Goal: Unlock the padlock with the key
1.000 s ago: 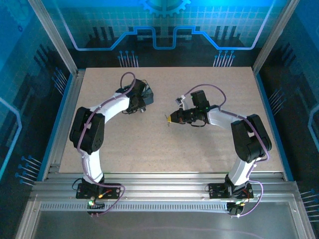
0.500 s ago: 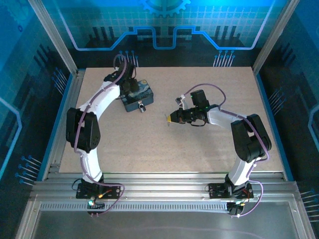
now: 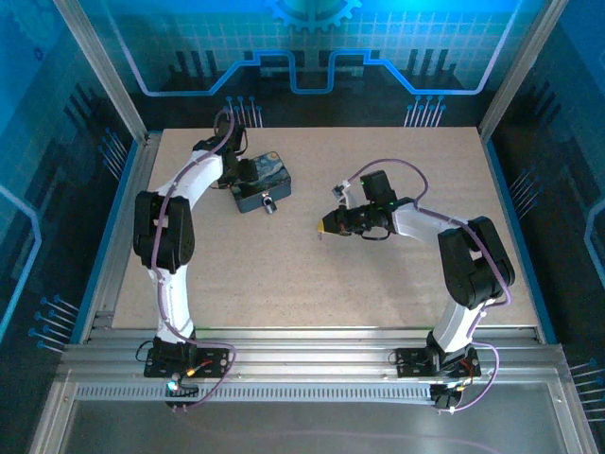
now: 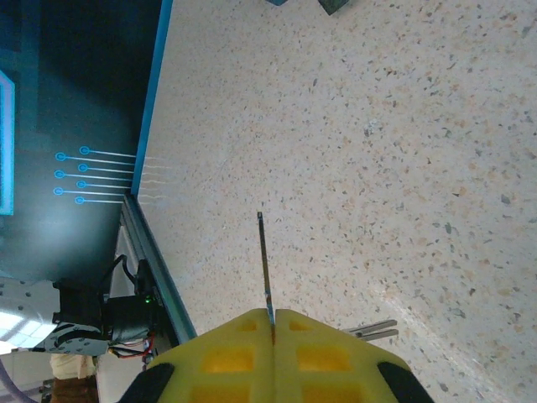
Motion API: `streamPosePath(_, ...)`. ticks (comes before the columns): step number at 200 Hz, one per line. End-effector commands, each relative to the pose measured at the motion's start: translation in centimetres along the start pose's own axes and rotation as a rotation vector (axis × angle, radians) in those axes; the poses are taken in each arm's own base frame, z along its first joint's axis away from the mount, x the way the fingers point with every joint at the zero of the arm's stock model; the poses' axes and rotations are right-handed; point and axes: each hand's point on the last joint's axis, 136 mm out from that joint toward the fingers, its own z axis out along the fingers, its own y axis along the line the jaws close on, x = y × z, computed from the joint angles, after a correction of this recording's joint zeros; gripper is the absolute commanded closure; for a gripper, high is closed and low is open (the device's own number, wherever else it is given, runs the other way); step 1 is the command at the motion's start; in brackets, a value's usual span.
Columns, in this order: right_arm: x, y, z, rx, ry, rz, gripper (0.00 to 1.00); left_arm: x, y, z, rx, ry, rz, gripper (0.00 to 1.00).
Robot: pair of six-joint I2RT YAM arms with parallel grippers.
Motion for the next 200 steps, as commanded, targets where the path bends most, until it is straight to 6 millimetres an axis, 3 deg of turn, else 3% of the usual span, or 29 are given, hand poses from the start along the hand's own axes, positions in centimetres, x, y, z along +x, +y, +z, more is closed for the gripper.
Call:
streamPosePath(1, -0.3, 0.8, 0.5, -0.004, 0.01, -0.021, 1.0, 4.7, 1.6, 0.2, -0.02, 0.142, 0.004, 0.35)
streamPosePath(85, -0.3, 1.8, 0.7, -0.012, 0.015, -0.039, 1.0, 11.7, 5.1, -2.3, -0.095, 0.251, -0.025, 0.36)
streamPosePath(141, 0.1, 2.1, 0.5, -0.014, 0.014, -0.042, 1.0, 14.2, 6.8, -4.8, -0.138, 0.276, -0.029, 0.36)
streamPosePath(177, 0.0, 2.4, 0.4, -0.02, 0.013, -0.047, 1.0, 15.9, 9.2, -6.1, -0.222, 0.291, -0.029, 0.36)
streamPosePath(200, -0.1, 2.5, 0.5, -0.029, 0.02, -0.047, 1.0, 15.9, 9.7, -6.8, -0.225, 0.267, -0.055, 0.36)
